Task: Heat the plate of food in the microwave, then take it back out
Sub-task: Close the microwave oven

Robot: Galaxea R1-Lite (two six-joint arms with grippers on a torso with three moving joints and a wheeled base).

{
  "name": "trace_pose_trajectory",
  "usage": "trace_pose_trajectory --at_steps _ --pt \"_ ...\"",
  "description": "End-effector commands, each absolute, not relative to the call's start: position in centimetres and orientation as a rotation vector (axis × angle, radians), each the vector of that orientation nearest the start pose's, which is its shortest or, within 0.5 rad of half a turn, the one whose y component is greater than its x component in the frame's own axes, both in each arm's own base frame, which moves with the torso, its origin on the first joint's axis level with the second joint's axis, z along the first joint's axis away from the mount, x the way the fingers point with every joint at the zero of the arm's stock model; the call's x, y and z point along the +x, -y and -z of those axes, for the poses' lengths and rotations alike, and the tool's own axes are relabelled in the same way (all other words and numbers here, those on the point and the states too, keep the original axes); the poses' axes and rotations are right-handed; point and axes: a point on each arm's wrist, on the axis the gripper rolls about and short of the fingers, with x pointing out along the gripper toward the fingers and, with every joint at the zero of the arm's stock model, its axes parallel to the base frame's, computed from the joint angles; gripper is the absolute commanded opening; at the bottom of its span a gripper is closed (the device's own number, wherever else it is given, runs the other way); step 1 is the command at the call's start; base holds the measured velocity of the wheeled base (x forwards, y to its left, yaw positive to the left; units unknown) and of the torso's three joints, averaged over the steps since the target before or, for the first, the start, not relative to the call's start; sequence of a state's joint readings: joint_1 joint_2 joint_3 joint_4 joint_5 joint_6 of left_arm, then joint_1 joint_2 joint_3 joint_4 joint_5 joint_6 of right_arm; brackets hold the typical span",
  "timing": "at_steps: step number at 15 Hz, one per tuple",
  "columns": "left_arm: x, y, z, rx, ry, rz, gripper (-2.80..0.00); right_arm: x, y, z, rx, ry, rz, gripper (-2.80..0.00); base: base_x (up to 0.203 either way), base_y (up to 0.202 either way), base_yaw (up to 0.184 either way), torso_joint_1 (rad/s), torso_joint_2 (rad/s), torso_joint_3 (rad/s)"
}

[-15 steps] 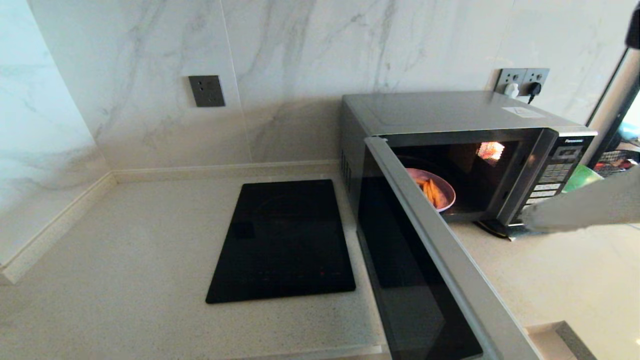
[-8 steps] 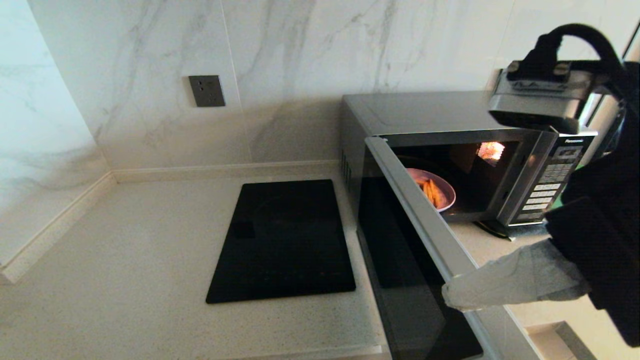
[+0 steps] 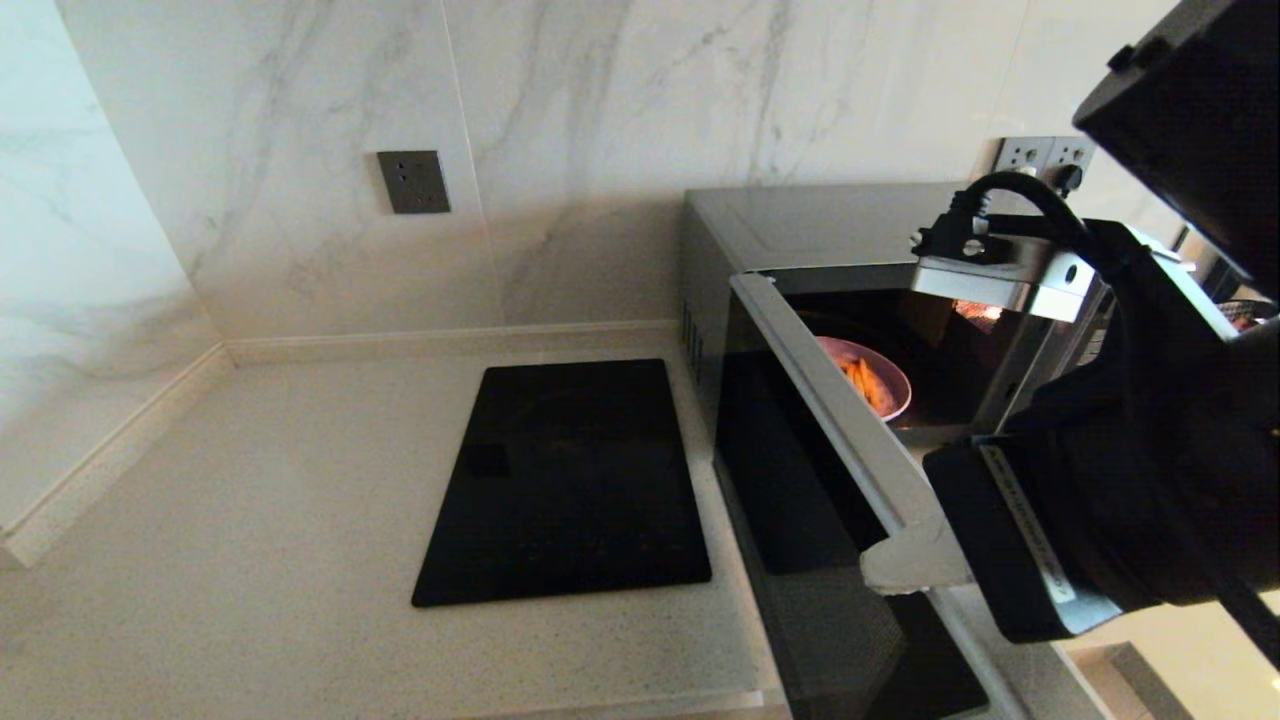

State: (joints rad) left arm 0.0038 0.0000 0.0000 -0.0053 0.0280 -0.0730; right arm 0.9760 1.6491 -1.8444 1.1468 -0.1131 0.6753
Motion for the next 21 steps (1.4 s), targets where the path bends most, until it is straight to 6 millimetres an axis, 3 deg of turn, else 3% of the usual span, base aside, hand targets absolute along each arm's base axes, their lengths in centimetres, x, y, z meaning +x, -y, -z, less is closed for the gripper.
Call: trace_pose_trajectory --at_steps 1,6,12,16,21 --pt "-2.3 -0.1 -7.6 -0.074 0.006 -0.034 -2.8 14.1 -19.7 -31.9 0.072 -1.014 -0.379 -2.8 0.0 0.0 0.0 0.0 0.0 0.0" --pt "-2.3 -0.1 -7.6 -0.074 0.006 -0.034 -2.8 15.7 -18.3 -32.0 0.113 -0.91 -0.164 -2.8 0.0 0.0 0.0 0.0 0.0 0.0" --pt "-2.3 -0.1 -7.6 -0.074 0.006 -0.034 -2.8 18.9 -14.9 -32.5 0.207 -0.839 0.037 -2.8 0.0 0.0 0.0 0.0 0.0 0.0" --pt "-2.3 -0.1 -7.6 -0.074 0.006 -0.034 -2.8 22.4 -12.8 -32.2 0.276 -0.795 0.157 -2.8 0.0 0.0 0.0 0.0 0.0 0.0" --pt "-2.3 -0.1 -7.6 -0.074 0.006 -0.034 -2.8 28.0 -10.9 -30.2 0.328 -0.763 0.284 -2.8 0.0 0.0 0.0 0.0 0.0 0.0"
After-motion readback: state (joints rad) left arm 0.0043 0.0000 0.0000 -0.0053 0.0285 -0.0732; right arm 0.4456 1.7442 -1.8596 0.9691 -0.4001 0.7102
